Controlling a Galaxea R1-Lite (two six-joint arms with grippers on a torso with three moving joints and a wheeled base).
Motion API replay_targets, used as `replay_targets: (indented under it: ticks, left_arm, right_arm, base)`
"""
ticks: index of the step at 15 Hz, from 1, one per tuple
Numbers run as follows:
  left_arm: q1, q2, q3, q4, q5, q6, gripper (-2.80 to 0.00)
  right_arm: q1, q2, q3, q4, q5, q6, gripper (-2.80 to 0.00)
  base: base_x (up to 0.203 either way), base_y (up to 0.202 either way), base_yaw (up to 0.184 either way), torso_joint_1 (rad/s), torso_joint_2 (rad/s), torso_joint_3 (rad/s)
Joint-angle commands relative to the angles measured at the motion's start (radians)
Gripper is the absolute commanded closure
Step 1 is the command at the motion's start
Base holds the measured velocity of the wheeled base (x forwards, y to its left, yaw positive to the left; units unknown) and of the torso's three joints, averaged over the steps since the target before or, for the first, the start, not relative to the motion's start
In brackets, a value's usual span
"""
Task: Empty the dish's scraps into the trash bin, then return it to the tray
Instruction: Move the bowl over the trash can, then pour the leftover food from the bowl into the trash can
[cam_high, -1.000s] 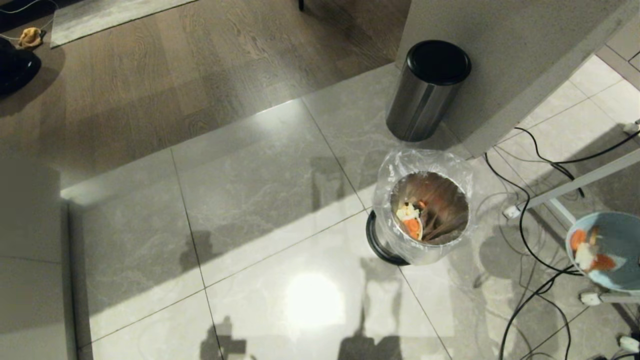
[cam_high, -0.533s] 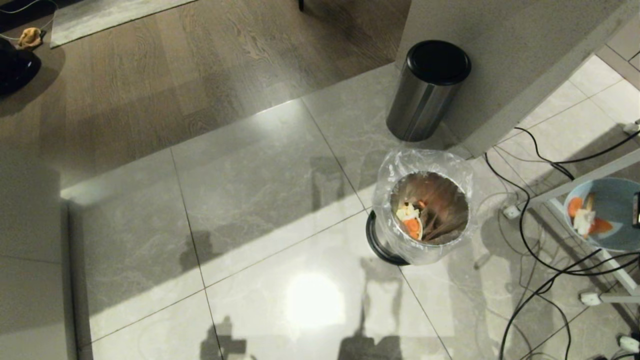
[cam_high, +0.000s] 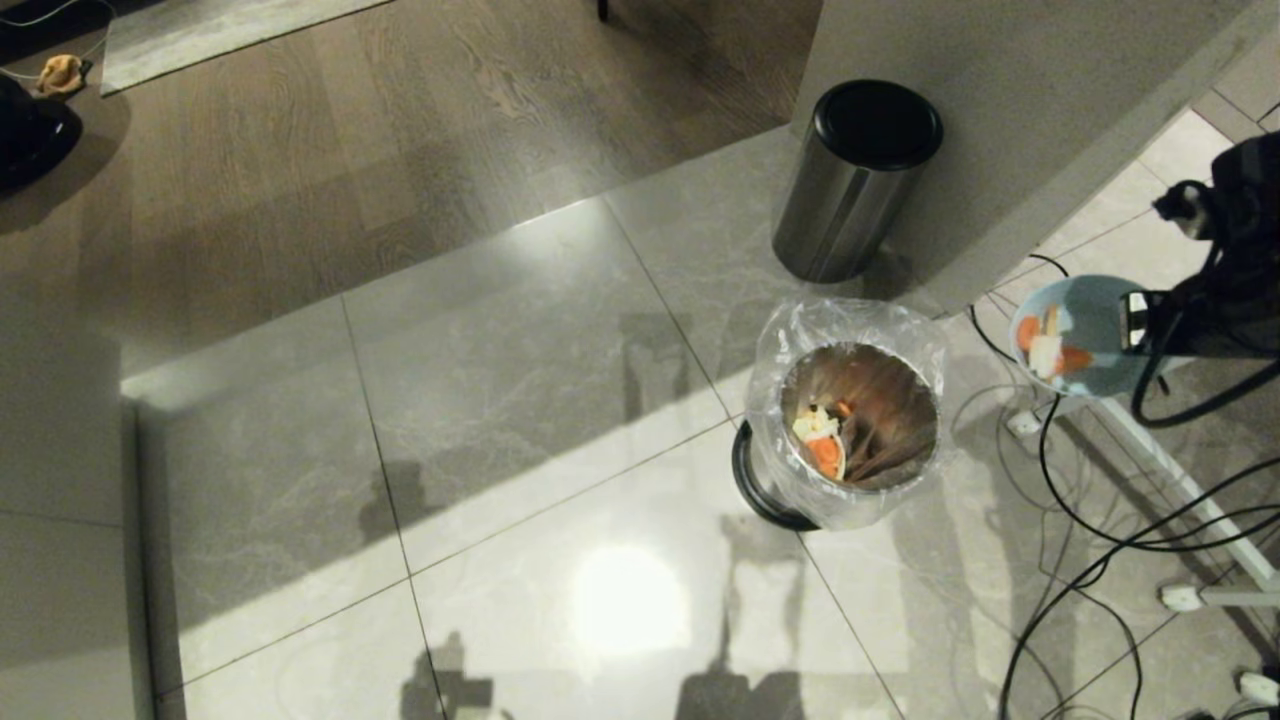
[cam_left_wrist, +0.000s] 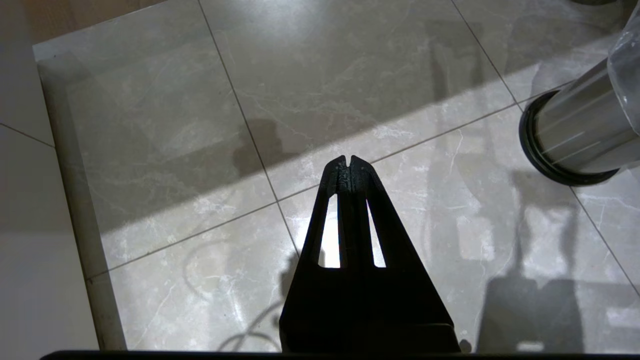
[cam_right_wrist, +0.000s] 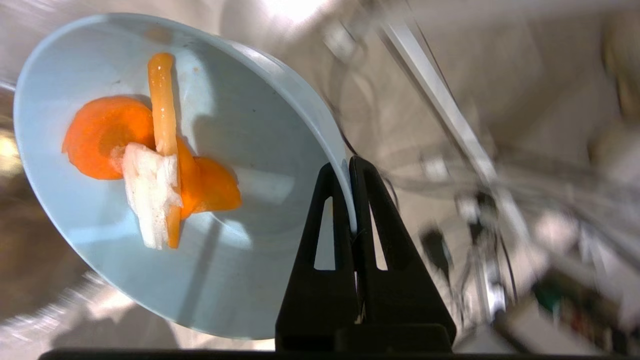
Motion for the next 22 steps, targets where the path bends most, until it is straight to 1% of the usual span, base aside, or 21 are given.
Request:
replay_targets:
  ticks: [1,3,4,7,9,10,13,15,16,18,20,21,22]
  left_arm:
    - [0.000,0.001,0.000,-0.001,0.000,0.000,0.00]
    - [0.000,0.001,0.000,-0.001,0.000,0.000,0.00]
    - [0.000,0.001,0.000,-0.001,0.000,0.000,0.00]
    - [0.000,0.001,0.000,-0.001,0.000,0.000,0.00]
    - [0.000,0.000,0.000,-0.001,0.000,0.000,0.00]
    - [-0.001,0.000,0.000,-0.001,0.000,0.000,0.00]
    - [0.000,0.000,0.000,-0.001,0.000,-0.001,0.00]
    - [0.000,0.000,0.000,-0.001,0.000,0.000,0.00]
    - [-0.001,0.000,0.000,-0.001,0.000,0.000,0.00]
    - [0.000,0.000,0.000,-0.001,0.000,0.000,0.00]
    - [-0.001,0.000,0.000,-0.001,0.000,0.000,0.00]
    - [0.000,0.001,0.000,-0.001,0.000,0.000,0.00]
    - [0.000,0.000,0.000,-0.001,0.000,0.000,0.00]
  right_arm:
    - [0.070,0.082,-0.098,-0.004,-0.007,-0.037,0.00]
    - [0.119,0.107,-0.152,-0.013,-0.025,-0.119,0.00]
    - [0.133,0.112,-0.159,-0.044,-0.030,-0.165,0.00]
    - [0.152,0.115,-0.125,-0.222,-0.028,-0.404,0.00]
    - [0.185,0.116,-0.095,-0.322,-0.026,-0.537,0.00]
    - [0.199,0.116,-0.083,-0.358,-0.025,-0.585,0.00]
    - [0.255,0.117,-0.043,-0.498,-0.021,-0.760,0.00]
    - [0.293,0.124,-0.008,-0.618,-0.013,-0.893,0.00]
    - [0.300,0.125,0.010,-0.666,0.019,-0.968,0.00]
    - [0.314,0.124,0.037,-0.750,0.156,-1.088,0.00]
    - [0.324,0.123,0.058,-0.823,0.245,-1.216,0.00]
    - [0.325,0.119,0.082,-0.853,0.310,-1.270,0.00]
    - [0.327,0.115,0.109,-0.879,0.360,-1.308,0.00]
  base:
    - [0.000,0.000,0.000,0.000,0.00,0.000]
    - [0.000,0.000,0.000,0.000,0.00,0.000]
    - [0.000,0.000,0.000,0.000,0.00,0.000]
    - [0.000,0.000,0.000,0.000,0.00,0.000]
    - [0.000,0.000,0.000,0.000,0.00,0.000]
    - [0.000,0.000,0.000,0.000,0.00,0.000]
    - [0.000,0.000,0.000,0.000,0.00,0.000]
    - [0.000,0.000,0.000,0.000,0.00,0.000]
    - [0.000,0.000,0.000,0.000,0.00,0.000]
    - [0.000,0.000,0.000,0.000,0.00,0.000]
    - [0.000,0.000,0.000,0.000,0.00,0.000]
    - [0.000,0.000,0.000,0.000,0.00,0.000]
    - [0.000,0.000,0.000,0.000,0.00,0.000]
